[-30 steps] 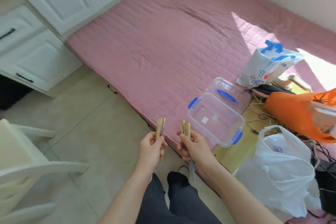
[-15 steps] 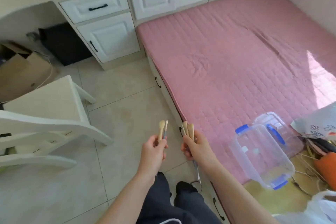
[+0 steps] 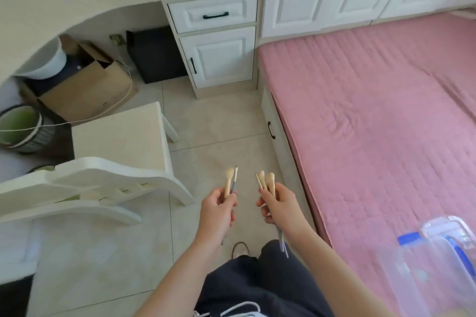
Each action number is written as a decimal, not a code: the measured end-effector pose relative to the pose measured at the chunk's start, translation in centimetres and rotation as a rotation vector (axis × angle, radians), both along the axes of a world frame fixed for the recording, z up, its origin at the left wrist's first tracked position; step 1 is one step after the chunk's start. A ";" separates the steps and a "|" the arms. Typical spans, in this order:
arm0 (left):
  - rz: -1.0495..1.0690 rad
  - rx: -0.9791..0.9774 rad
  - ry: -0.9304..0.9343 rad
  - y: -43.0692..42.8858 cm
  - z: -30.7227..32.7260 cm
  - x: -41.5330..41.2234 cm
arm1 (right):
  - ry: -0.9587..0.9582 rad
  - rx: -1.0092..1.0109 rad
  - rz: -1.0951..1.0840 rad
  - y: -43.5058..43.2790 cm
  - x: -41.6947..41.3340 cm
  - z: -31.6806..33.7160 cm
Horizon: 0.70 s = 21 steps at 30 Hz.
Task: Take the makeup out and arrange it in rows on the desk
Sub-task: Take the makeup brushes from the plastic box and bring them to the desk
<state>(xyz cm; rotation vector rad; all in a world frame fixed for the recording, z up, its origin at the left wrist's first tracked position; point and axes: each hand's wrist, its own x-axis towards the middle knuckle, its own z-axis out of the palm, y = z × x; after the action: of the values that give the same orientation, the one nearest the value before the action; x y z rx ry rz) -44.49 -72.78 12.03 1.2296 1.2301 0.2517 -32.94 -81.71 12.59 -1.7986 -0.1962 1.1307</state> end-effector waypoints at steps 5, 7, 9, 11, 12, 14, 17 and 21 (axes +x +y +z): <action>0.055 -0.014 -0.017 3.3 -0.1 1.7 | -0.051 -0.019 0.068 4.4 1.6 0.3; 0.075 -0.023 -0.013 4.6 -0.2 2.8 | -0.074 -0.028 0.092 6.2 2.8 0.2; 0.095 -0.024 -0.011 6.2 -0.3 4.2 | -0.083 -0.029 0.101 8.1 4.3 0.2; 0.120 -0.023 -0.017 7.9 -0.3 5.8 | -0.074 -0.022 0.103 9.9 6.0 0.4; 0.130 -0.018 -0.019 8.8 -0.2 6.8 | -0.070 -0.019 0.106 10.9 7.0 0.5; 0.147 -0.004 -0.010 10.7 0.0 8.9 | -0.056 -0.023 0.112 12.7 9.1 0.9; 0.154 0.010 -0.011 13.5 0.5 12.4 | -0.039 -0.019 0.109 15.5 12.9 1.6; 0.155 0.008 -0.030 17.4 1.2 17.3 | -0.054 -0.012 0.134 19.5 18.1 2.3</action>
<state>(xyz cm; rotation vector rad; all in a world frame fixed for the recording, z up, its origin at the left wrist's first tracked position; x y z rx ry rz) -27.15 -55.43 13.26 1.1352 1.3012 0.3875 -14.83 -62.17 14.91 -1.8503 -0.3472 1.1791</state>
